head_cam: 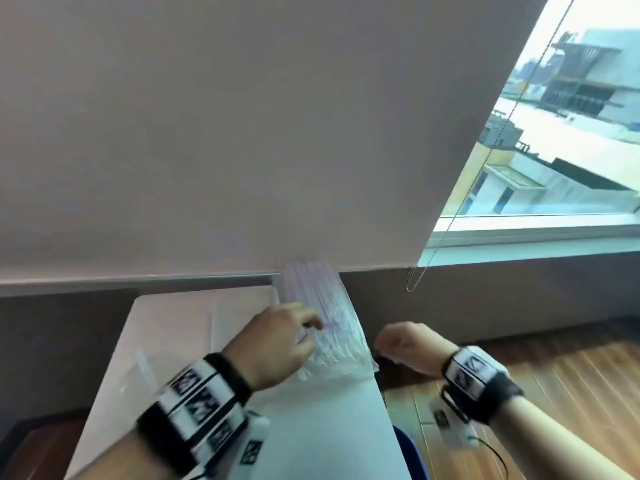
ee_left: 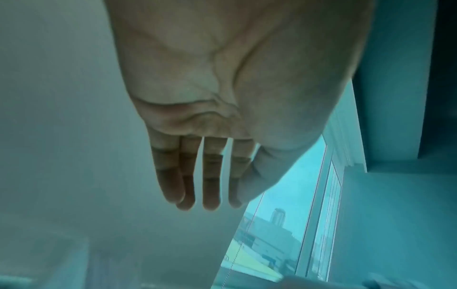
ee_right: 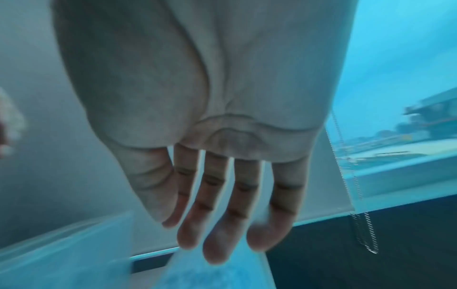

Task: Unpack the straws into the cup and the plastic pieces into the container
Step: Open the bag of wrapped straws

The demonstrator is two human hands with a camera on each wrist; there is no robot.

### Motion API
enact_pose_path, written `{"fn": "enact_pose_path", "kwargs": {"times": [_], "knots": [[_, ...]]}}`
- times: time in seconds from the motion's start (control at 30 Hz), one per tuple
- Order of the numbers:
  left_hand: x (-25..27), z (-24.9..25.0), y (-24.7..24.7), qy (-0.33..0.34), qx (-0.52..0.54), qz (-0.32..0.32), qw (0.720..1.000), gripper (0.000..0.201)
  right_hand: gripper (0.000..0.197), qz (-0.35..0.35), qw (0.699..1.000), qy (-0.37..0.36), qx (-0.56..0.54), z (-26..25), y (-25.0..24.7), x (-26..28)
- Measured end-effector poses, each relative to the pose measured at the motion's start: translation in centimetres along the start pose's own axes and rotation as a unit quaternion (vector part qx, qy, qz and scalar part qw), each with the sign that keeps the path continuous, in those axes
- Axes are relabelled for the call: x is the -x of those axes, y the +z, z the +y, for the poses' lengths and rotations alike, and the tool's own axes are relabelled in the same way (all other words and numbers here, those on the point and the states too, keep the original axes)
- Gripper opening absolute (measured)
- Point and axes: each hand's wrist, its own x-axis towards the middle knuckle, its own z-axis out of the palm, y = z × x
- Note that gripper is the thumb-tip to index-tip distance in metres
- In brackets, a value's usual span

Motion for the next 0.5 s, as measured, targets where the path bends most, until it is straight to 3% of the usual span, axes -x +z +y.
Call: {"fn": "enact_pose_path", "kwargs": {"times": [0.1, 0.23, 0.37, 0.5], "knots": [[-4.7, 0.3, 4.0, -0.035, -0.003, -0.024, 0.999, 0.031, 0.014, 0.022, 0.994, 0.074, -0.075, 2.1, -0.3, -5.8], [-9.8, -1.4, 9.6, -0.123, -0.048, -0.102, 0.986, 0.047, 0.022, -0.004, 0.978, 0.150, -0.144, 4.4, 1.5, -12.9], [-13.5, -4.3, 13.7, -0.200, -0.090, -0.152, 0.964, 0.067, 0.032, -0.016, 0.971, 0.177, -0.161, 5.5, 3.6, -18.0], [-15.4, -6.8, 17.0, -0.251, -0.095, -0.167, 0.949, 0.083, 0.023, -0.020, 0.957, 0.177, -0.227, 7.2, 5.3, -22.2]]}}
